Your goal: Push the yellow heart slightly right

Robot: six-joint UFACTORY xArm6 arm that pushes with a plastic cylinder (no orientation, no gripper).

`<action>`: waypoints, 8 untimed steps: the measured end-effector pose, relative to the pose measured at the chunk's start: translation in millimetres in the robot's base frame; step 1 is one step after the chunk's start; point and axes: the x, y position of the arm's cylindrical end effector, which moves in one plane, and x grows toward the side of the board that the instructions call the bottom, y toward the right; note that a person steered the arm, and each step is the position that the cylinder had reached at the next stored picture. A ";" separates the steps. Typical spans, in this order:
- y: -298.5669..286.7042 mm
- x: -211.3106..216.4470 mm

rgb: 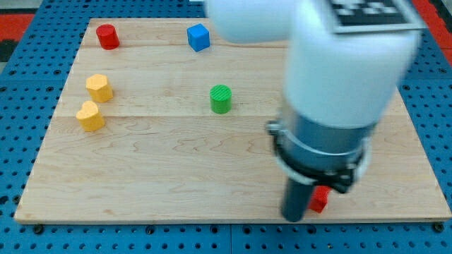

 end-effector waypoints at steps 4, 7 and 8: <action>112.0 -16.8; -50.4 -95.8; -168.3 -91.9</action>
